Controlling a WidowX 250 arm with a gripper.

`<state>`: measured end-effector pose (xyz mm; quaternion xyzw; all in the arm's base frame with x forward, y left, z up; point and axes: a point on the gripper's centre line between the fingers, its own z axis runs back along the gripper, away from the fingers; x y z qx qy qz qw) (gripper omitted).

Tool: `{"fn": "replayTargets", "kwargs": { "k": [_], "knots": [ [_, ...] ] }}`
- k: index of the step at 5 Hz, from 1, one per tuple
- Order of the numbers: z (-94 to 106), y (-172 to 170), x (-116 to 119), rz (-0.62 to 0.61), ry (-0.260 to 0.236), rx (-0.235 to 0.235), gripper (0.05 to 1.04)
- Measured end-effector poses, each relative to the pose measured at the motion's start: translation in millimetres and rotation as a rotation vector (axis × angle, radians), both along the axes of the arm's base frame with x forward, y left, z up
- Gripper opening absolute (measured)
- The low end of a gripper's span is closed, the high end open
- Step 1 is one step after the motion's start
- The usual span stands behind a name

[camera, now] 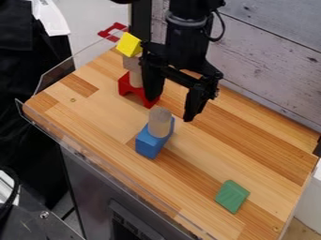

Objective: Put the yellow triangle block to the right side of the table

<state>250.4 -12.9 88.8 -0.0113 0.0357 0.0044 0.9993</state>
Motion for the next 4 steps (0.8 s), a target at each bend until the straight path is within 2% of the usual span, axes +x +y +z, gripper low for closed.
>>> {"fn": "replayTargets", "kwargs": {
  "k": [1,2,4],
  "knots": [
    [-6.5,0,-3,-0.001,0.026,0.001,0.991],
    [-0.8,7,-2,-0.039,-0.020,-0.013,0.991],
    [28.8,30,-3,-0.017,-0.095,0.016,0.991]
  ]
}}
